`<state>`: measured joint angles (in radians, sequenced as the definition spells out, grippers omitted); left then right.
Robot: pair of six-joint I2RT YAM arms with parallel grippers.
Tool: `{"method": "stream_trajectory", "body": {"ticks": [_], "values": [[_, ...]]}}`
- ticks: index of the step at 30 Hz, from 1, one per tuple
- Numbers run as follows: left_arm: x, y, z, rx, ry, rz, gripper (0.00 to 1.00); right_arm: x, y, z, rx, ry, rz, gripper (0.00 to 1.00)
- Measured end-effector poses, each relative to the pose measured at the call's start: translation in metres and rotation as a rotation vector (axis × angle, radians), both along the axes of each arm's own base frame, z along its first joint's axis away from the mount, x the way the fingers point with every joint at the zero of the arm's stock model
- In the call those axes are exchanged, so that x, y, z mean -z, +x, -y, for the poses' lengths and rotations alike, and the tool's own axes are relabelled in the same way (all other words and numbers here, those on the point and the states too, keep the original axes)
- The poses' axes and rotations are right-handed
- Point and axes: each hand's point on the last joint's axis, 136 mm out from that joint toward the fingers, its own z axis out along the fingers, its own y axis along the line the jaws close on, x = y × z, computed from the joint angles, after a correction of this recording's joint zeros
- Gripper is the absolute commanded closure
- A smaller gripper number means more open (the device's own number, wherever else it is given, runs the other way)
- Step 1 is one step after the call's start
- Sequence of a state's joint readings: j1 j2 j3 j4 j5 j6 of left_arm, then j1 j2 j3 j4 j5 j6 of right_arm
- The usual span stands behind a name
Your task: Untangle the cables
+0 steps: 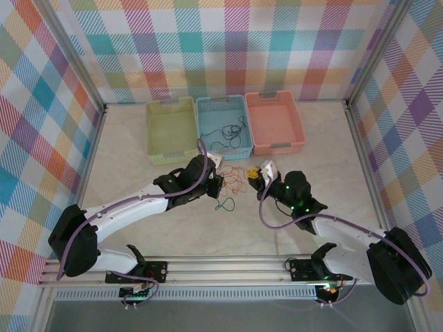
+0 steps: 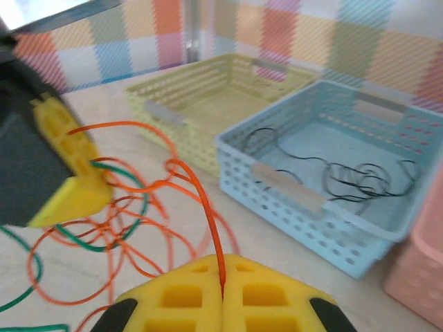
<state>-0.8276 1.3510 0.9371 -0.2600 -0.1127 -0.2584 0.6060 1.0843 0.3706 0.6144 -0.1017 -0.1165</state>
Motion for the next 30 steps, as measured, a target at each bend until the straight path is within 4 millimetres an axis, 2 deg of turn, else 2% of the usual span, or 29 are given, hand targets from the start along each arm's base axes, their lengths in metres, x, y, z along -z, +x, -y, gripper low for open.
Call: {"method": "stream_trajectory", "body": {"ticks": [4,9,12,16,19,30], "values": [[0.000,0.003,-0.003,-0.016,0.010,0.011,1.00,-0.004,0.013,0.027,0.145,0.049,-0.005,1.00],[-0.001,0.006,-0.007,-0.041,0.022,0.025,1.00,0.001,0.029,0.073,0.373,0.120,-0.048,1.00],[-0.001,0.009,-0.010,-0.061,0.029,0.033,1.00,0.003,0.035,0.105,0.513,0.183,-0.073,1.00],[-0.005,0.012,-0.015,-0.084,0.030,0.045,1.00,0.006,0.037,0.135,0.649,0.251,-0.102,1.00],[-0.010,0.012,-0.019,-0.100,0.025,0.062,1.00,0.009,0.037,0.143,0.693,0.277,-0.125,1.00],[-0.015,0.011,-0.038,-0.158,0.027,0.101,1.00,0.023,0.036,0.148,0.735,0.271,-0.182,1.00]]}}
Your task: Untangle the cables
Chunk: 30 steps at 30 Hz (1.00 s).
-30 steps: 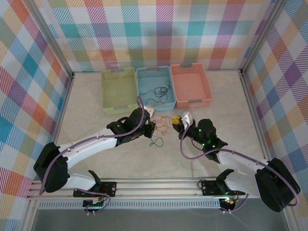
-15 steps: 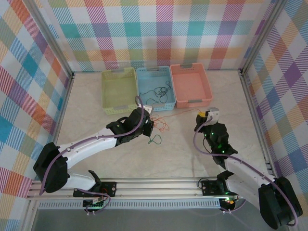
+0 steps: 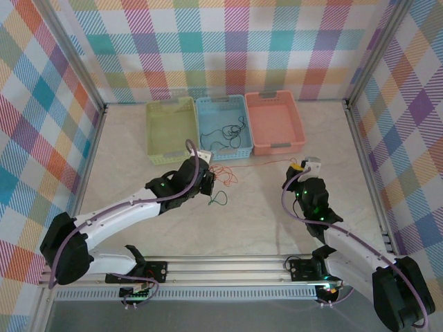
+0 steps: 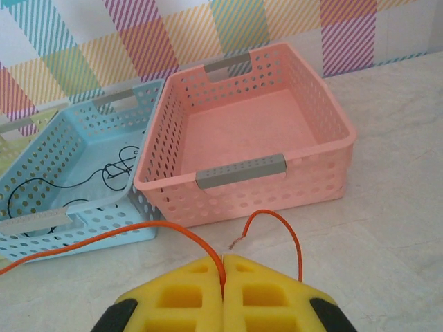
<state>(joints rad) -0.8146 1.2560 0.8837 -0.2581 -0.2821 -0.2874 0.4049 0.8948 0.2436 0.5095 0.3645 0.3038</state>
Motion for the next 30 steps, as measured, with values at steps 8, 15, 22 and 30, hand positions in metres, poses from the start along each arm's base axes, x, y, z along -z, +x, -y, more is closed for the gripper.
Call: {"method": "stream_trajectory", "body": {"ticks": [8,15,22,30], "values": [[-0.024,-0.007,-0.028,-0.085,-0.052,0.099,1.00,0.016,0.004,-0.001,0.003,-0.025,-0.066,1.00],[-0.029,-0.005,-0.024,-0.077,-0.085,0.111,1.00,0.019,0.003,-0.002,-0.003,-0.028,-0.077,1.00],[-0.024,-0.008,-0.011,-0.015,-0.101,0.085,1.00,0.019,0.002,-0.009,-0.043,-0.024,-0.081,0.76],[-0.020,-0.010,-0.006,0.018,-0.093,0.074,1.00,0.011,0.002,-0.026,-0.144,-0.038,-0.068,0.43]]}}
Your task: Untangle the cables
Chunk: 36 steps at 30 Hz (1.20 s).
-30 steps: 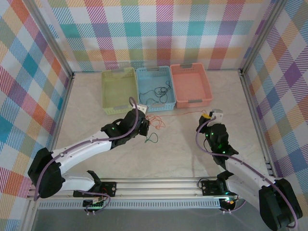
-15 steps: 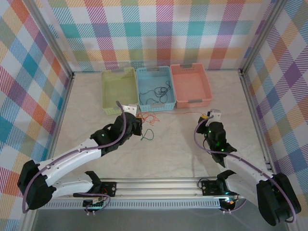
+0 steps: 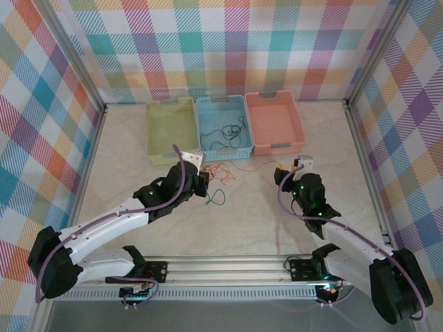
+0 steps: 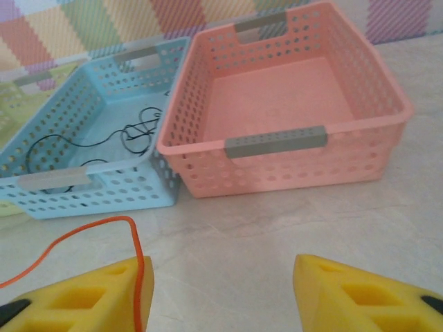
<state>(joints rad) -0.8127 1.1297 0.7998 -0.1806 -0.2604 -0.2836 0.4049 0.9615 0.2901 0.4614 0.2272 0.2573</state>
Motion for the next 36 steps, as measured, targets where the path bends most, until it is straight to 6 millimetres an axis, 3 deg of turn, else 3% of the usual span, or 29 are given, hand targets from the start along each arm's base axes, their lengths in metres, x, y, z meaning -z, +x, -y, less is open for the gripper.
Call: {"method": "stream_trajectory", "body": {"ticks": [8,17,29,36], "values": [[0.001,-0.003,0.005,0.038,0.001,-0.006,1.00,0.000,-0.007,-0.032,-0.193,0.004,-0.001,0.44],[0.002,-0.007,0.009,0.072,-0.004,-0.014,1.00,-0.010,-0.006,-0.039,-0.231,0.009,0.024,0.40],[-0.003,-0.033,0.051,0.334,-0.066,-0.029,1.00,-0.034,-0.026,-0.083,-0.498,0.036,0.138,0.44],[0.003,-0.050,0.070,0.451,-0.035,-0.035,1.00,-0.032,-0.039,-0.102,-0.608,0.008,0.164,0.47]]}}
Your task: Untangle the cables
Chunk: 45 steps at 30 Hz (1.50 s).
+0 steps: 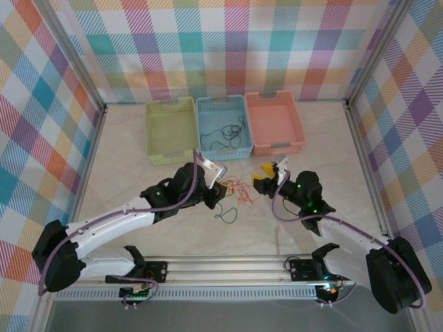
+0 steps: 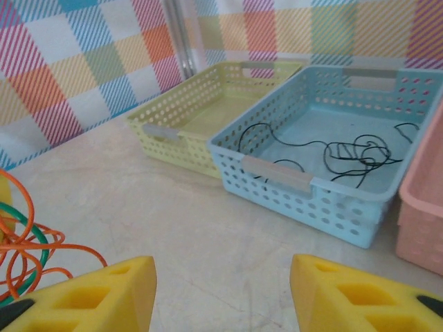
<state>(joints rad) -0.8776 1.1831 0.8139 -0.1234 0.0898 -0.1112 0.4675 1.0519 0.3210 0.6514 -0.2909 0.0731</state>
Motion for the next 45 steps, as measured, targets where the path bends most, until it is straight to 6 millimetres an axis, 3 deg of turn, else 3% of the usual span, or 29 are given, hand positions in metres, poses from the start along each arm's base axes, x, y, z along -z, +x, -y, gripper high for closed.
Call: {"method": "stream_trajectory", "body": {"ticks": [9,18,26,36,40,45], "values": [[-0.003,-0.002,0.002,0.025,0.008,0.019,1.00,0.001,-0.023,-0.026,-0.171,-0.029,0.033,0.48],[-0.002,-0.002,0.002,0.026,0.010,0.020,1.00,0.002,-0.036,-0.039,-0.267,-0.054,0.050,0.48],[-0.001,-0.002,0.003,0.026,0.014,0.017,1.00,0.011,-0.036,-0.045,-0.276,-0.073,0.047,0.47],[0.002,-0.001,0.004,0.027,0.020,0.011,1.00,0.030,-0.020,-0.060,-0.259,-0.097,0.025,0.47],[0.000,0.000,0.005,0.028,0.017,0.014,1.00,0.025,-0.014,-0.061,-0.237,-0.085,0.053,0.55],[-0.001,0.000,0.005,0.028,0.015,0.015,1.00,0.021,-0.010,-0.060,-0.215,-0.078,0.073,0.71]]}}
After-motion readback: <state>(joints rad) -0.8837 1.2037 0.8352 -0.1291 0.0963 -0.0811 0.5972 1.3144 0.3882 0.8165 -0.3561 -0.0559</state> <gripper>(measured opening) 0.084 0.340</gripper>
